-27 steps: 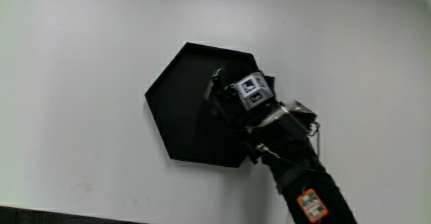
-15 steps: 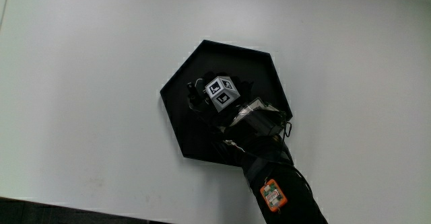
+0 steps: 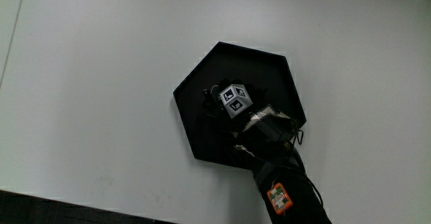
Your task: Place speaker into plate
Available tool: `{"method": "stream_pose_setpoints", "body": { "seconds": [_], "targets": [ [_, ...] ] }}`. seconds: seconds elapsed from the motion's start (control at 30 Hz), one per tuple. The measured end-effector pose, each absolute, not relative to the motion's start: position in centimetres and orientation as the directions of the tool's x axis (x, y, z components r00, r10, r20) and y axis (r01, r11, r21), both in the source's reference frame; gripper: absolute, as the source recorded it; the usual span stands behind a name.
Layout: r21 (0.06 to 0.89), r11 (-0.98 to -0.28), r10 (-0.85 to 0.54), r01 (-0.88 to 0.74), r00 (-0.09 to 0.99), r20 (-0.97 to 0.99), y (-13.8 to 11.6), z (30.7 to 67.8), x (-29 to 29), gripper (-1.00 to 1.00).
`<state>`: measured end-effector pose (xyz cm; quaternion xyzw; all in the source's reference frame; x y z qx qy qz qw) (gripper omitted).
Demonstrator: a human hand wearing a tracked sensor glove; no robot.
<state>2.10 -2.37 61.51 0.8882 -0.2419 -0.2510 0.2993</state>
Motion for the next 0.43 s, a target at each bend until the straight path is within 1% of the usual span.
{"method": "stream_pose_setpoints", "body": {
  "seconds": [0.1, 0.17, 0.2, 0.33, 0.37, 0.4, 0.43],
  "targets": [
    [0.700, -0.661, -0.586, -0.270, 0.768, -0.257, -2.2, 62.0, 2.8, -0.80],
    [0.722, -0.648, -0.549, -0.244, 0.806, -0.220, -2.1, 62.4, 3.8, -0.93],
    [0.705, -0.659, -0.540, -0.264, 0.817, -0.199, -1.9, 62.3, 4.2, -1.00],
    [0.628, -0.718, -0.456, -0.300, 0.884, -0.099, -0.9, 61.3, 6.6, -1.00],
    [0.586, -0.766, -0.407, -0.265, 0.905, -0.123, -0.6, 61.6, 7.3, -1.00],
    [0.541, -0.806, -0.354, -0.242, 0.929, -0.112, -0.3, 61.1, 8.2, -1.00],
    [0.567, -0.788, -0.334, -0.242, 0.941, -0.062, 0.1, 61.7, 9.1, -1.00]
  ]
}}
